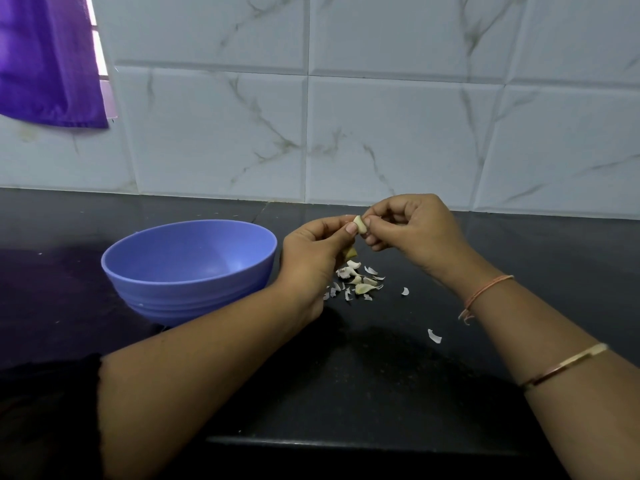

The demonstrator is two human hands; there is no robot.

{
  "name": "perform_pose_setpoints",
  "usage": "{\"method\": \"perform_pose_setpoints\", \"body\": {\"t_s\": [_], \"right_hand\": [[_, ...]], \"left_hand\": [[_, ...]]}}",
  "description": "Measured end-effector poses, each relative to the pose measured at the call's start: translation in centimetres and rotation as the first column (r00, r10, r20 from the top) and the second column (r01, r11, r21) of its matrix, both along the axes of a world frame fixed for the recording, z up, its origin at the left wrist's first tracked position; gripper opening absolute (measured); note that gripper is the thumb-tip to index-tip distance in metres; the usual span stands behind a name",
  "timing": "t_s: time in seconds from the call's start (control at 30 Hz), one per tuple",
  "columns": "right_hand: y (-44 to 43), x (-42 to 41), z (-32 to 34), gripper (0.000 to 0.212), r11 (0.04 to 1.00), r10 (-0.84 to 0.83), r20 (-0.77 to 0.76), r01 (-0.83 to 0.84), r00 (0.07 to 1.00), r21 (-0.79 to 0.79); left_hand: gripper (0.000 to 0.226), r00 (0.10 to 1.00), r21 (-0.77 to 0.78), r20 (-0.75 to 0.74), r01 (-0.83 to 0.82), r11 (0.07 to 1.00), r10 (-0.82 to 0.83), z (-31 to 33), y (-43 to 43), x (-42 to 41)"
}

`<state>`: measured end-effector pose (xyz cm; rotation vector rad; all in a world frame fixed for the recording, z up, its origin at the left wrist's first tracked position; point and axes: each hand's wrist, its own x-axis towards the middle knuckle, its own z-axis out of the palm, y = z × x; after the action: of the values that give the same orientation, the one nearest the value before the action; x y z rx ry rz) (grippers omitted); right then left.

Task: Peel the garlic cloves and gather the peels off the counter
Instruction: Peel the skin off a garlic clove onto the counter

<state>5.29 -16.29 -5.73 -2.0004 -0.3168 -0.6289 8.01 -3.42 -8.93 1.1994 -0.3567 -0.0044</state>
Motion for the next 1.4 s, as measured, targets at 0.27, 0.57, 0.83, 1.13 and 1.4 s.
{"method": "perform_pose_setpoints", "body": {"t_s": [0.27, 0.57, 0.83, 1.13, 1.4], "right_hand": [[-0.2, 0.2, 0.3, 0.02, 0.983, -0.107, -0.044, 0.112, 0.993, 0.146], [-0.4, 0.2, 0.1, 0.007, 0.986, -0.043, -0.104, 0.059, 0.994, 0.155], [0.6, 0.3, -0.6, 0.006, 0.997, 0.019, -0.084, -0.012, 0.996, 0.082], [0.3, 0.9, -0.7, 0.037, 0.96, -0.281, 0.048, 0.281, 0.959, -0.002], [0.7, 0.7, -1.2, 0.017, 0.992, -0.124, -0.059, 0.121, 0.991, -0.045]], "left_hand": [[0.008, 0.99, -0.13, -0.122, 0.052, 0.99, -0.068, 0.2, -0.2, 0.0], [0.007, 0.988, -0.143, -0.148, 0.032, 0.989, -0.053, 0.3, -0.1, 0.0], [0.007, 0.99, -0.126, -0.136, 0.029, 0.992, -0.046, 0.2, -0.1, 0.2], [0.01, 0.987, -0.101, -0.158, -0.01, 0.995, -0.006, 0.4, -0.2, 0.6], [0.007, 0.989, -0.07, -0.149, -0.005, 0.998, -0.005, 0.2, 0.0, 0.5]]}}
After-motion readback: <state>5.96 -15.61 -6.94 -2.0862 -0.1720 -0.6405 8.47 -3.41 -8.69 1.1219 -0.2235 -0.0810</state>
